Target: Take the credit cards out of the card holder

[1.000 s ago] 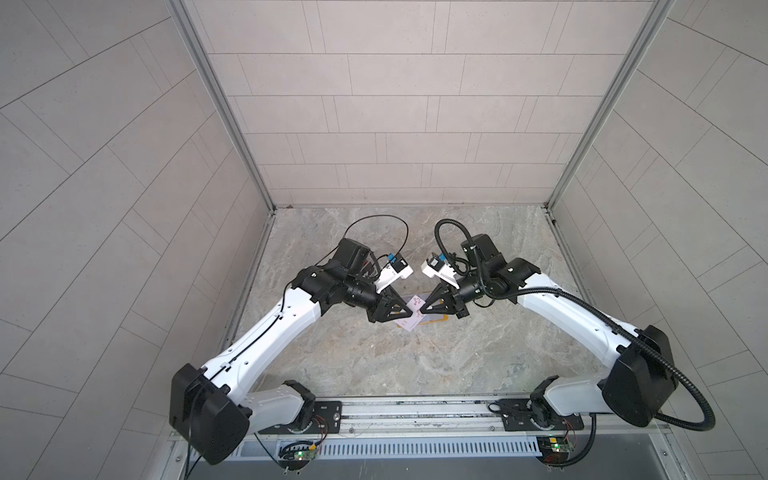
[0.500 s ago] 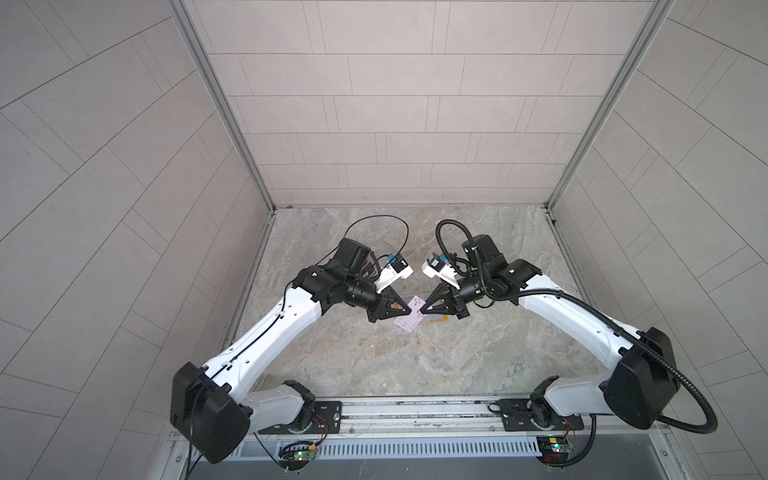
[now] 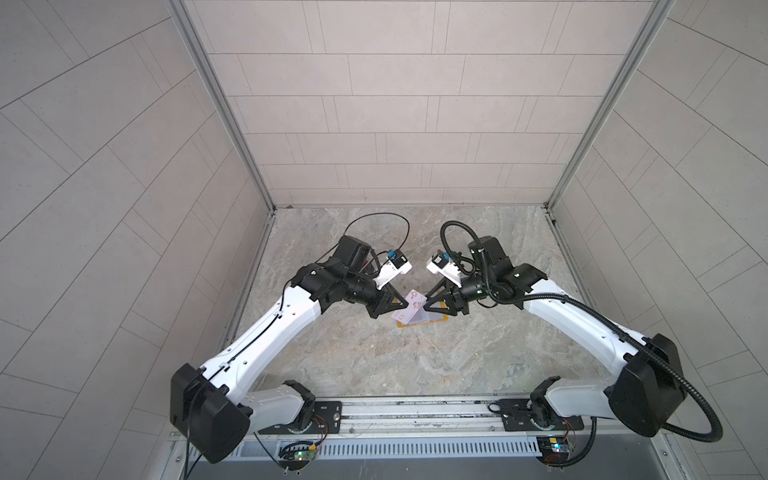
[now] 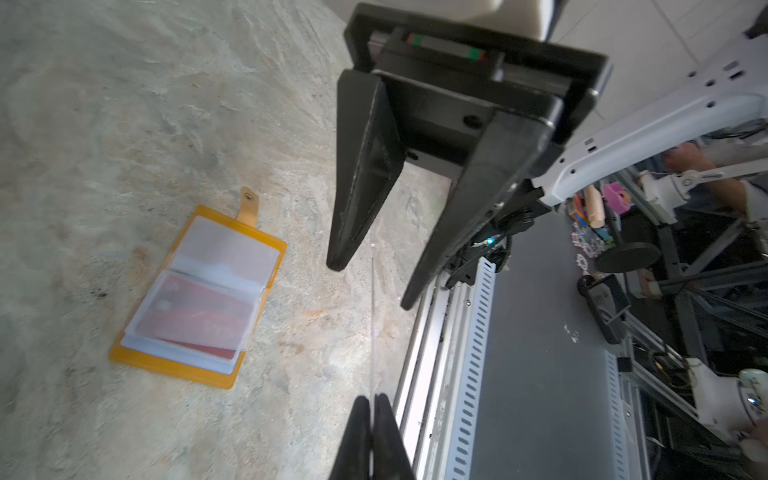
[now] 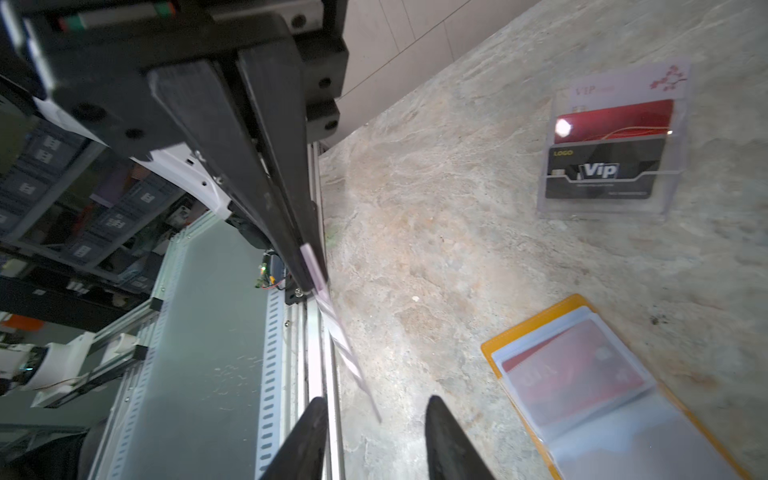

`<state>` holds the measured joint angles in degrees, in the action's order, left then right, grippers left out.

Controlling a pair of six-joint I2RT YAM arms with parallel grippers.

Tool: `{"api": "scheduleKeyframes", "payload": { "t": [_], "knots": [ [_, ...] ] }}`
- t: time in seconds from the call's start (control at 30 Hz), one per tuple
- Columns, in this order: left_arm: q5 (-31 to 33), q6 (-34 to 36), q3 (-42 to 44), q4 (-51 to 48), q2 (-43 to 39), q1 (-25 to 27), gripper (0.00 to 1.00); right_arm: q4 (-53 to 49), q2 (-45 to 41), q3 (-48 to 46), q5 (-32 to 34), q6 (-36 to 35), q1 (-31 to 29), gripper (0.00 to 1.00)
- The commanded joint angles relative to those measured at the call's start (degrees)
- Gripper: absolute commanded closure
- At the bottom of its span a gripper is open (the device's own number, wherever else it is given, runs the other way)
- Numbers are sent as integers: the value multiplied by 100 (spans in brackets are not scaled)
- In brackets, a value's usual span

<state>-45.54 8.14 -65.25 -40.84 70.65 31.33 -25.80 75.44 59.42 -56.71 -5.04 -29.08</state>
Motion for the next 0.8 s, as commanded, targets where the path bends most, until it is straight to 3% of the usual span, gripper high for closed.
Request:
{"api": "scheduleKeyframes", "payload": {
  "t": [0.0,0.13,0.37,0.6,0.77],
  "knots": [
    [1037,-70,-234,-134,-120,-135,100,297,-158,-71,1017,261,10,53],
    [1559,236,-472,-433,5,-629,100,348,-141,-97,2007,453,12,43],
    [3503,529,-958,-695,578,-1018,100,401,-309,-197,2824,521,16,37],
    [3703,1084,-1310,-644,905,-1304,100,392,-416,-259,3025,511,11,37],
    [4183,1517,-1642,-486,1169,-1322,100,370,-373,-224,3027,506,8,37]
  ]
}}
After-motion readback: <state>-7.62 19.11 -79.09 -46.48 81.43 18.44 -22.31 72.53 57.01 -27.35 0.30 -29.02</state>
